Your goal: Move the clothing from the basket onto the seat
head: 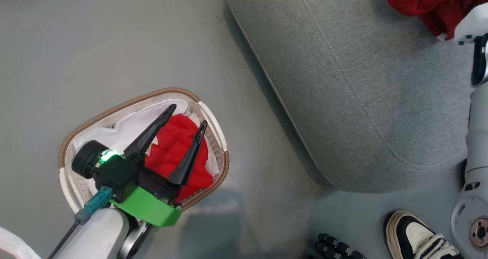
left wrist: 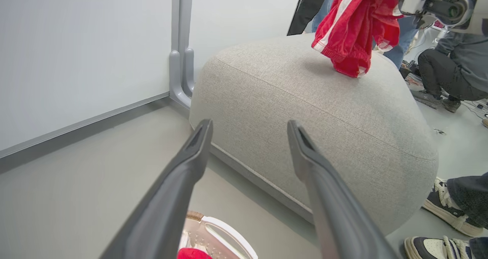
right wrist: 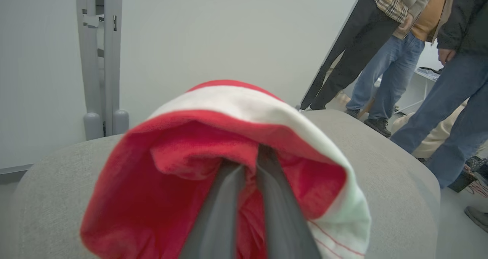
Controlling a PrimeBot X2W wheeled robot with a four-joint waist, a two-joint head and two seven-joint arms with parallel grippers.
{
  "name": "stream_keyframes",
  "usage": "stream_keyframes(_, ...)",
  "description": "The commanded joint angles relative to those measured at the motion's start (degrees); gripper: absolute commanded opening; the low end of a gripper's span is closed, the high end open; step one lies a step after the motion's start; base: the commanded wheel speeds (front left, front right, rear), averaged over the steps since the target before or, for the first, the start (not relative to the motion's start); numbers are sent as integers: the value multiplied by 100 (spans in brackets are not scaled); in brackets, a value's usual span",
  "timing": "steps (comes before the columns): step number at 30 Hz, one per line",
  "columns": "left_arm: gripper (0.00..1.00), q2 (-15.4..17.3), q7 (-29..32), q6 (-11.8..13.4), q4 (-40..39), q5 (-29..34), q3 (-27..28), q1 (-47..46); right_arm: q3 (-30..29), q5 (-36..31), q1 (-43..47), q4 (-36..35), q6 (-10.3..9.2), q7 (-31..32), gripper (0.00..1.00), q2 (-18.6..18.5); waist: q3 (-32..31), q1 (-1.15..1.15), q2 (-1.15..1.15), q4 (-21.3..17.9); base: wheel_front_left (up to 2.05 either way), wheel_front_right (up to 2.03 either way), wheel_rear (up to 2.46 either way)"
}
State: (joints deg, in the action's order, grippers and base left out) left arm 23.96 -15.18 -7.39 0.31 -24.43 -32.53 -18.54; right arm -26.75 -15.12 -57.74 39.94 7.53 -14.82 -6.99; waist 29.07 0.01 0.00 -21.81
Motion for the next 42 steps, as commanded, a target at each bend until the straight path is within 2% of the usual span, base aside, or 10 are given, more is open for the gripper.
stream_keyframes(1, 100, 79, 5, -17, -51, -13, 37, -108, -183, -127, -121, -10, -8, -4, 0, -14, 414, -1, 0, 371, 0, 0, 0)
stream_keyframes(12, 100, 196, 4, -18, -76, -127, 113, -234, -1313, -816, -202, 31, -8, -30, 0, 225, 772, -1, 0, 634, 0, 0, 0)
stream_keyframes(14, 100, 190, 4, -18, -54, -143, 150, -247, -1449, -877, -71, 51, -8, -35, 23, 279, 768, -1, 0, 650, 0, 0, 0)
stream_keyframes(15, 100, 183, 5, -18, -40, -150, 162, -252, -1530, -898, 14, 59, -8, -38, 25, 295, 749, -1, 0, 656, 0, 0, 0)
stream_keyframes(16, 100, 176, 5, -18, -30, -162, 178, -259, -1573, -939, 87, 72, -8, -38, 36, 313, 730, -1, 0, 660, 0, 0, 0)
stream_keyframes(17, 100, 159, 4, -18, -13, -164, 197, -259, -1613, -955, 158, 26, -8, -40, 89, 332, 700, -1, 0, 665, 0, 0, 0)
stream_keyframes(18, 100, 144, 4, -18, 1, -160, 214, -260, -1670, -903, 213, -22, -8, -42, 100, 334, 670, -1, 0, 668, 0, 0, 0)
stream_keyframes(22, 100, 51, 4, -18, 111, -146, 347, -212, -1697, -663, 632, -73, -8, -44, 100, 381, 485, -1, 0, 662, 0, 0, 0)
stream_keyframes(29, 100, -249, 5, -18, 410, -59, 689, -6, -1311, -51, 1651, -293, -8, -44, 100, 399, 2, -1, 0, 691, 0, 0, 0)
stream_keyframes(42, 100, -844, 4, -18, 1022, 277, 1704, 425, 737, 1460, 2921, -1281, -7, -45, 100, 399, -902, -1, 0, 1154, 0, 0, 0)
